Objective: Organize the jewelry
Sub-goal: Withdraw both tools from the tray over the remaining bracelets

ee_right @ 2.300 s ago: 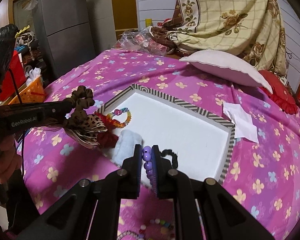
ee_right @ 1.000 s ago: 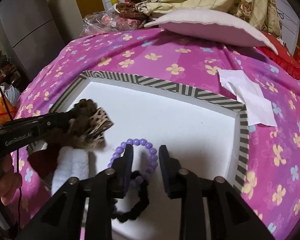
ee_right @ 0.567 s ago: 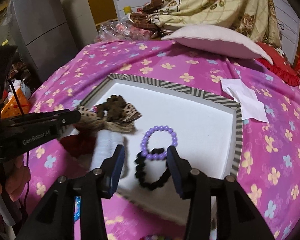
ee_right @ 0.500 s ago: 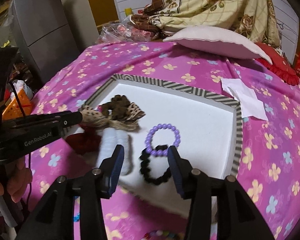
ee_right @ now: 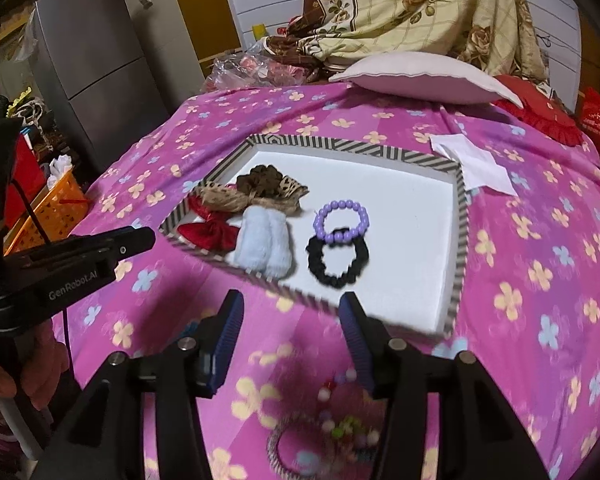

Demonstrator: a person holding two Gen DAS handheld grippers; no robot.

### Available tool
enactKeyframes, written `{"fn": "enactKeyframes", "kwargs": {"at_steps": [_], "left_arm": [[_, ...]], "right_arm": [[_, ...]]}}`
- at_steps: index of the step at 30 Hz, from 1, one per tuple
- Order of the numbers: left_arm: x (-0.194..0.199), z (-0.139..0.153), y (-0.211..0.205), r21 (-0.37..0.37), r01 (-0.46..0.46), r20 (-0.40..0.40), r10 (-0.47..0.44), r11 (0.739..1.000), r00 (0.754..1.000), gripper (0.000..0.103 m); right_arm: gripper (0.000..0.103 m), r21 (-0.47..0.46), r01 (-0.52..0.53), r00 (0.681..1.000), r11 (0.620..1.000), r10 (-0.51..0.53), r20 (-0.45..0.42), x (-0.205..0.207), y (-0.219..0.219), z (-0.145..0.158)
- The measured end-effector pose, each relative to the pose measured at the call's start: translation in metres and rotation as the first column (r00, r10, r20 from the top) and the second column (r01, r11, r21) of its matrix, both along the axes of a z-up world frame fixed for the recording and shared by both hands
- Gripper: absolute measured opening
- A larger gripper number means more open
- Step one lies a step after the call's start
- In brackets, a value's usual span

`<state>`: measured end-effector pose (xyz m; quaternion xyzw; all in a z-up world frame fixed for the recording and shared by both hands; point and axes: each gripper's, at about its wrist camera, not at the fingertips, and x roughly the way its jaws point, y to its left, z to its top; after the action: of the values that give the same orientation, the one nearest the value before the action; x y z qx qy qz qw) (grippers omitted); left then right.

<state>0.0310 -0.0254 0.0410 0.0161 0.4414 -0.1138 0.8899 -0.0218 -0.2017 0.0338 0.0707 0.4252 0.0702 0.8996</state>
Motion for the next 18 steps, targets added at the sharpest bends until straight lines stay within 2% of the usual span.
{"fn": "enactKeyframes", "kwargs": {"at_steps": [7, 18], "left_arm": [[-0.032, -0.003, 0.004, 0.012, -0.008, 0.012, 0.008, 1.000, 1.000, 0.041], [-0.061, -0.004, 0.011, 0.012, -0.026, 0.022, 0.026, 1.000, 0.999, 0.041]], "right_arm": [[0.054, 0.005, 0.002, 1.000, 1.000, -0.002, -0.002, -0.026, 0.003, -0.003], [0.058, -0.005, 0.015, 1.000, 1.000, -0.015, 0.011, -0.055, 0.003, 0.001]]}}
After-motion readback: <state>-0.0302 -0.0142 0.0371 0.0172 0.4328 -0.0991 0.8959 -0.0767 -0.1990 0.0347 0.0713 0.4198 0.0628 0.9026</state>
